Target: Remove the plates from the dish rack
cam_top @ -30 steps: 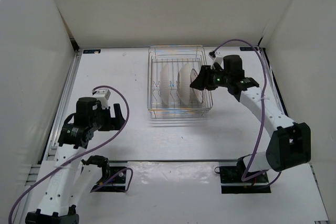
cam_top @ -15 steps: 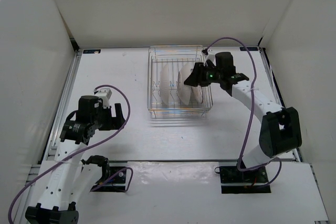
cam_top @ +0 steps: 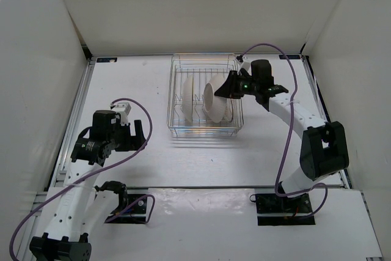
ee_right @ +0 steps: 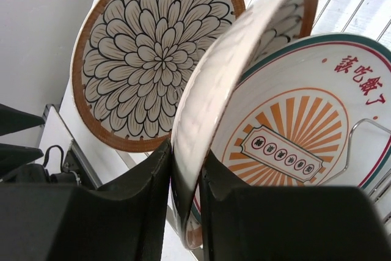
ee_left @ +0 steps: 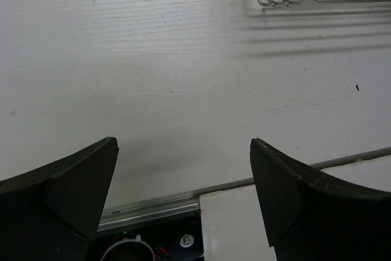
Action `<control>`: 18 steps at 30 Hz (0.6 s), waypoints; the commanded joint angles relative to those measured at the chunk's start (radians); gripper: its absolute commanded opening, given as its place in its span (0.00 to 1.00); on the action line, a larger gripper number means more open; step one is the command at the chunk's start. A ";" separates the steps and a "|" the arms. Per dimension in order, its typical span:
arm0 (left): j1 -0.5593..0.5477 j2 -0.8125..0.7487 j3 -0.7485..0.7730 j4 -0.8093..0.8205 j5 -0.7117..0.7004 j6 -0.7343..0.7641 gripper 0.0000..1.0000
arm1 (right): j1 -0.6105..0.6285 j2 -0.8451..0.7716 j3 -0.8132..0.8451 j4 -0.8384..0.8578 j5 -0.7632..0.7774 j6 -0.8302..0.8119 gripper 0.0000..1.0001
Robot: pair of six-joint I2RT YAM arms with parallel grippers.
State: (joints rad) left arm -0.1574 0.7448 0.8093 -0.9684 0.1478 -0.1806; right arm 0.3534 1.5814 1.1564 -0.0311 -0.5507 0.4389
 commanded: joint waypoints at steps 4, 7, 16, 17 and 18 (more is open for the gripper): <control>-0.002 0.004 0.037 -0.001 0.002 0.006 1.00 | 0.016 -0.046 0.095 0.054 -0.038 -0.025 0.23; -0.001 0.010 0.037 -0.001 0.004 0.004 1.00 | 0.016 -0.046 0.129 0.033 -0.028 -0.032 0.23; -0.002 0.016 0.036 -0.003 0.001 0.004 1.00 | 0.015 -0.047 0.226 -0.047 -0.018 -0.026 0.19; -0.002 0.015 0.036 -0.003 0.002 0.007 1.00 | 0.015 -0.049 0.250 -0.050 -0.021 -0.026 0.17; -0.004 0.014 0.036 -0.001 0.004 0.006 1.00 | 0.015 -0.049 0.259 -0.058 -0.022 -0.026 0.17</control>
State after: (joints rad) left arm -0.1574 0.7650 0.8127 -0.9688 0.1482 -0.1806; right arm 0.3798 1.5814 1.2938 -0.1940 -0.5564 0.4538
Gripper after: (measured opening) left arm 0.997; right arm 0.170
